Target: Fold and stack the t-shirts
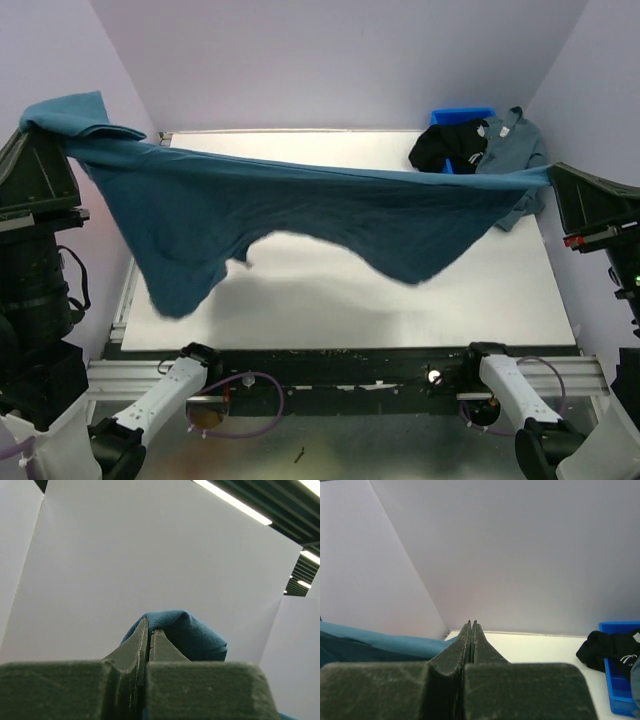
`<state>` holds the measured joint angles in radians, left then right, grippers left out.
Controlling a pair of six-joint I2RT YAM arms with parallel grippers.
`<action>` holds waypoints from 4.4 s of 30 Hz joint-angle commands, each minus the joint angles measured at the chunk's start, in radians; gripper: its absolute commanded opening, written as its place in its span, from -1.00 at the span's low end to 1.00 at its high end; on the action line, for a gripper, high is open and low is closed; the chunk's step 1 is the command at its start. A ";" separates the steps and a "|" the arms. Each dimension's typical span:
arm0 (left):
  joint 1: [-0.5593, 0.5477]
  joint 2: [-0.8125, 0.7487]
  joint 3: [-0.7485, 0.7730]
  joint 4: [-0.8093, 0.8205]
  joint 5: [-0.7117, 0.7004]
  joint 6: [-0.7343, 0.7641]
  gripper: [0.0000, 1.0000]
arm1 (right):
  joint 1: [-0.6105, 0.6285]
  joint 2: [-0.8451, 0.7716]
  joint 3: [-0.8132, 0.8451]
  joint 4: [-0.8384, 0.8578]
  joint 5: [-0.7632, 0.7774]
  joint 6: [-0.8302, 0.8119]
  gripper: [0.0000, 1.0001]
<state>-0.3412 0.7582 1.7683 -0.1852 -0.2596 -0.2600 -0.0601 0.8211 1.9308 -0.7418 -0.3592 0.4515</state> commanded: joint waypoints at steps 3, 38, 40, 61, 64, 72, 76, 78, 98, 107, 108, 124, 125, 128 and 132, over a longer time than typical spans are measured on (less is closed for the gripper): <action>0.007 0.122 0.043 -0.022 0.020 0.013 -1.00 | -0.006 0.059 0.036 -0.088 0.057 -0.027 -0.99; 0.004 1.687 0.482 0.225 -0.030 -0.024 0.89 | -0.007 1.431 0.352 0.183 0.163 -0.023 0.67; 0.002 1.670 0.488 0.202 -0.010 -0.009 0.97 | -0.007 1.387 0.277 0.215 0.175 -0.039 0.71; -0.035 0.925 -0.461 0.095 0.048 -0.340 0.93 | 0.025 1.003 -0.383 0.256 0.345 -0.097 -0.50; -0.061 0.874 -0.576 0.092 0.042 -0.357 0.93 | 0.028 1.064 -0.325 0.202 0.390 -0.111 -0.57; -0.088 0.756 -0.800 0.046 0.068 -0.377 0.93 | 0.034 1.162 -0.267 0.153 0.425 -0.114 -0.86; -0.087 0.734 -0.882 0.003 0.065 -0.380 0.96 | 0.034 1.205 -0.219 0.102 0.500 -0.108 -0.96; -0.087 0.747 -0.899 -0.028 0.059 -0.387 0.97 | 0.034 1.222 -0.201 0.081 0.557 -0.099 -0.99; -0.064 0.646 -0.983 -0.095 0.020 -0.387 0.97 | 0.035 1.195 -0.151 0.099 0.551 -0.105 -0.55; -0.110 0.391 -1.023 -0.224 -0.023 -0.462 0.96 | 0.084 0.799 -0.674 0.317 0.382 0.005 -0.53; -0.125 0.359 -1.038 -0.235 -0.032 -0.488 0.94 | 0.097 0.768 -0.717 0.331 0.378 0.024 -0.53; -0.424 0.135 -1.135 -0.577 -0.052 -0.803 0.64 | 0.126 0.365 -1.178 0.342 0.426 0.071 -0.59; -0.442 0.136 -1.142 -0.585 -0.040 -0.832 0.64 | 0.126 0.357 -1.187 0.334 0.439 0.076 -0.63; -0.492 0.106 -1.188 -0.602 -0.032 -0.921 0.49 | 0.126 0.328 -1.205 0.323 0.448 0.090 -0.63; -0.519 0.072 -1.247 -0.603 -0.003 -0.973 0.42 | 0.126 0.279 -1.237 0.343 0.459 0.099 -0.60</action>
<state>-0.8333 0.8665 0.5762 -0.7288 -0.3141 -1.1278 0.0700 1.1542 0.7193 -0.4057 0.0483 0.5285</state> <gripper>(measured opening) 0.734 0.195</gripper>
